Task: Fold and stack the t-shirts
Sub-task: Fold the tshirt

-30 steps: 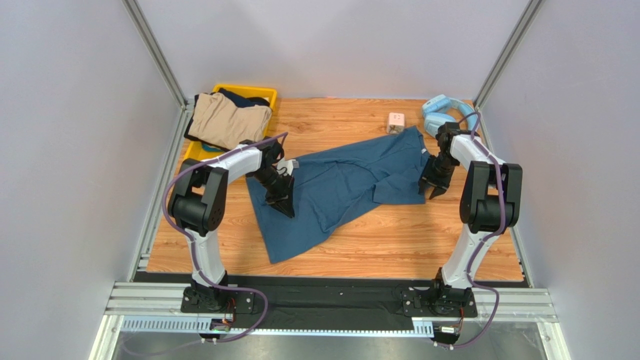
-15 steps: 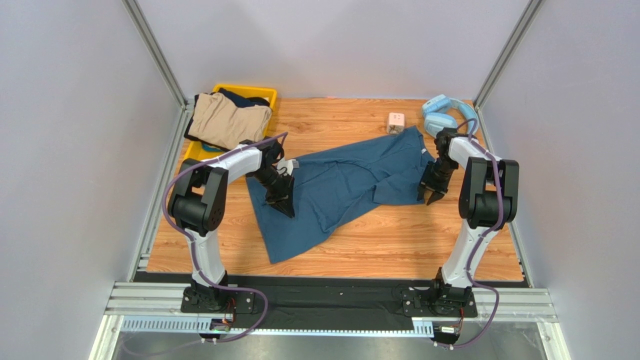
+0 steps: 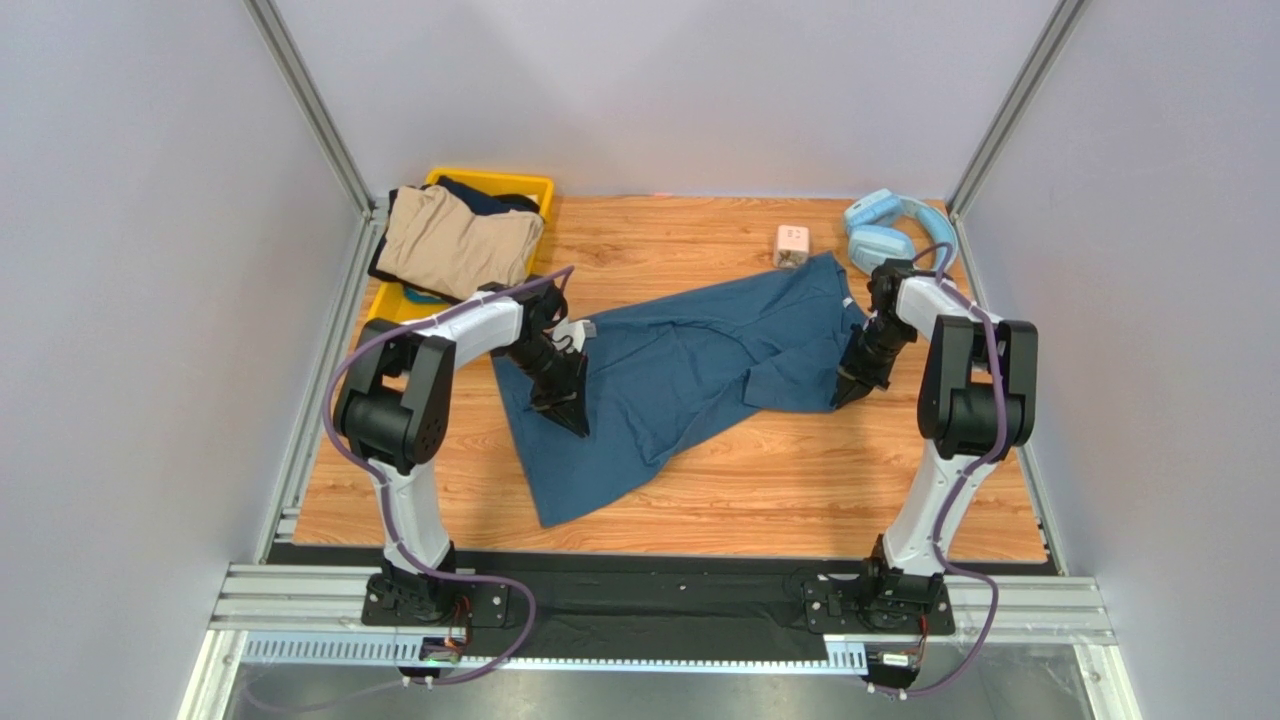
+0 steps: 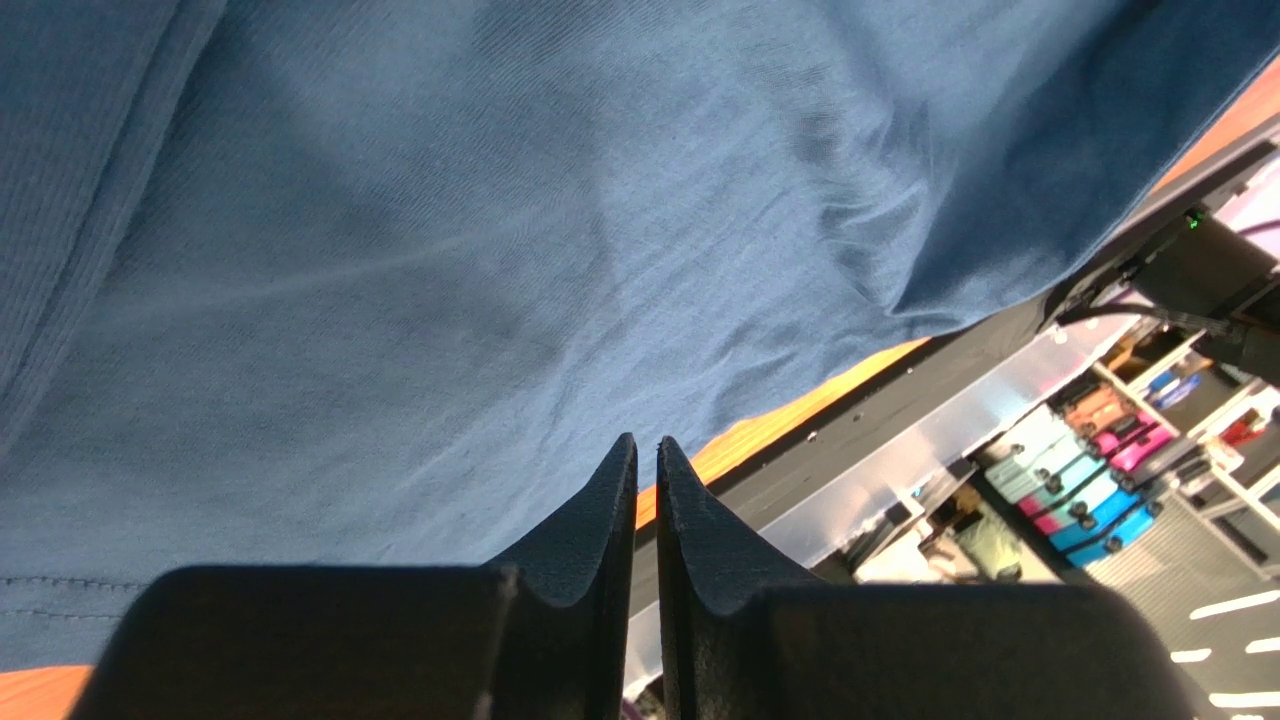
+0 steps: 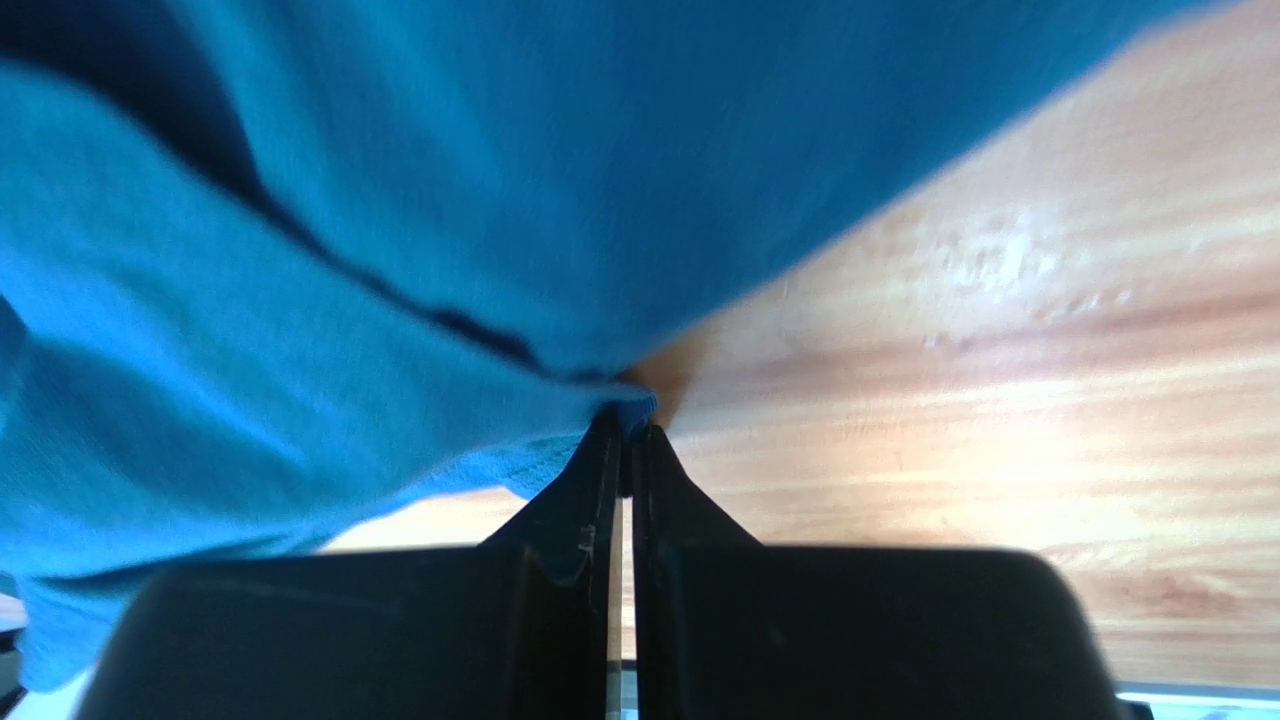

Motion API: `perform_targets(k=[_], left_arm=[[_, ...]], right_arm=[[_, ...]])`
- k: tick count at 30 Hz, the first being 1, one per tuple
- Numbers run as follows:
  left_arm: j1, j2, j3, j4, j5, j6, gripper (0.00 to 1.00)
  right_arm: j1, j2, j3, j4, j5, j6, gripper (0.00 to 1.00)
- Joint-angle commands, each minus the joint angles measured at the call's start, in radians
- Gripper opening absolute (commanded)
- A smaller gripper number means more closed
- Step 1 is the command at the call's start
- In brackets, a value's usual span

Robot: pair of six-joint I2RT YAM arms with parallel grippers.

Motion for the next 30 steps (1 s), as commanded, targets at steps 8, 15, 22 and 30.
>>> perform_targets(k=[8, 15, 22, 30], left_arm=[[-0.005, -0.150, -0.093, 0.083, -0.091, -0.108, 0.17], [-0.038, -0.278, -0.168, 0.061, -0.139, -0.099, 0.36], [-0.166, -0.315, -0.239, 0.021, -0.154, -0.094, 0.36], [-0.231, -0.325, -0.360, 0.107, -0.214, -0.212, 0.42]], right_arm=[[0.028, -0.459, -0.157, -0.125, 0.033, 0.083, 0.00], [0.028, -0.648, -0.179, -0.252, 0.064, 0.097, 0.00], [0.022, -0.770, -0.220, -0.319, 0.056, 0.146, 0.00], [0.021, -0.885, -0.186, -0.433, 0.061, 0.167, 0.00]])
